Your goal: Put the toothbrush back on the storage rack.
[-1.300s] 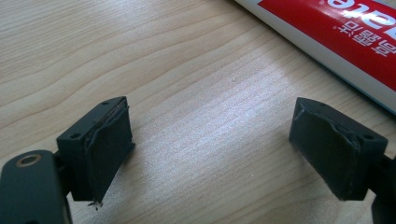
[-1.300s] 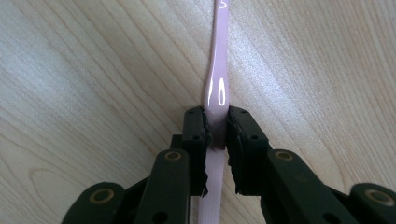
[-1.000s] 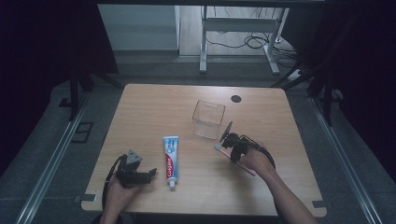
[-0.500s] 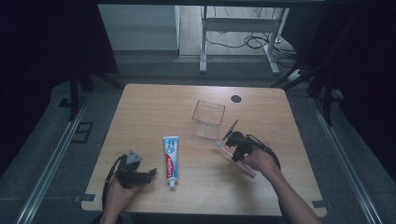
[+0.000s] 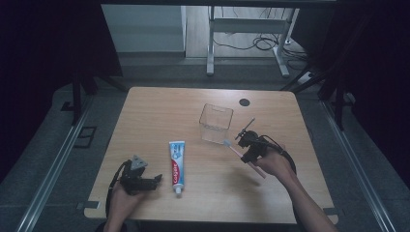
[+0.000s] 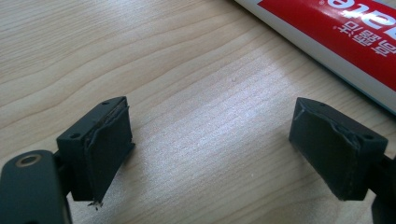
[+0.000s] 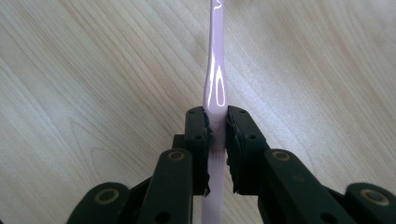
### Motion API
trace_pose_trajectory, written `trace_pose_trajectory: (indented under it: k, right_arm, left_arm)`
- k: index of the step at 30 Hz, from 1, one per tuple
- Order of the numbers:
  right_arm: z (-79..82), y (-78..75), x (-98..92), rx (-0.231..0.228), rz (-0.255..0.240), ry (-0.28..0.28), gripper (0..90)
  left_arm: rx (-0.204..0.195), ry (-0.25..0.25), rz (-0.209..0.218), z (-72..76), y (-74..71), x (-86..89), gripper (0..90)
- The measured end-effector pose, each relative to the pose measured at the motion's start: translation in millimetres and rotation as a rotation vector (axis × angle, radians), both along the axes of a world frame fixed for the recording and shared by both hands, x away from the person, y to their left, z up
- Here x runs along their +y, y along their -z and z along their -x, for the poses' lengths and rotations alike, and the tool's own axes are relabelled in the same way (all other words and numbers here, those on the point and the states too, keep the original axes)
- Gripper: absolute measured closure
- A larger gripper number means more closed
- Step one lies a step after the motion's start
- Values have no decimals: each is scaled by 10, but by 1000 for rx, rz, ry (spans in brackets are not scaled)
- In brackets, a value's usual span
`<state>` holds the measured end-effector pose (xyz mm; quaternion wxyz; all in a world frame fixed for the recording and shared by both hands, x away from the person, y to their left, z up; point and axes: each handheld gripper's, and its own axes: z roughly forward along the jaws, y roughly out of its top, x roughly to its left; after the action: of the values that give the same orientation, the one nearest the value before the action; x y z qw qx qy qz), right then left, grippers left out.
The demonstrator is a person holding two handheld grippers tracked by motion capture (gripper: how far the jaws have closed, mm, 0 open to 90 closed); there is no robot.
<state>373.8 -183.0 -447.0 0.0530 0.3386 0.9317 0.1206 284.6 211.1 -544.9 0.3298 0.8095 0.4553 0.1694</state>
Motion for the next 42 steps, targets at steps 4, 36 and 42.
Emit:
trace_pose_trajectory:
  k: [4, 36, 42]
  right_arm:
    - [-4, -79, -26, -17, -27, -2, 788]
    - [-170, -626, -2, -195, -175, 48, 788]
    - [-225, -648, 7, -219, -207, 67, 788]
  left_arm:
    - [-1, 0, -1, 0, 0, 0, 132]
    - [-2, 2, -1, -2, 0, 1, 132]
    - [-2, 1, 0, -2, 1, 0, 132]
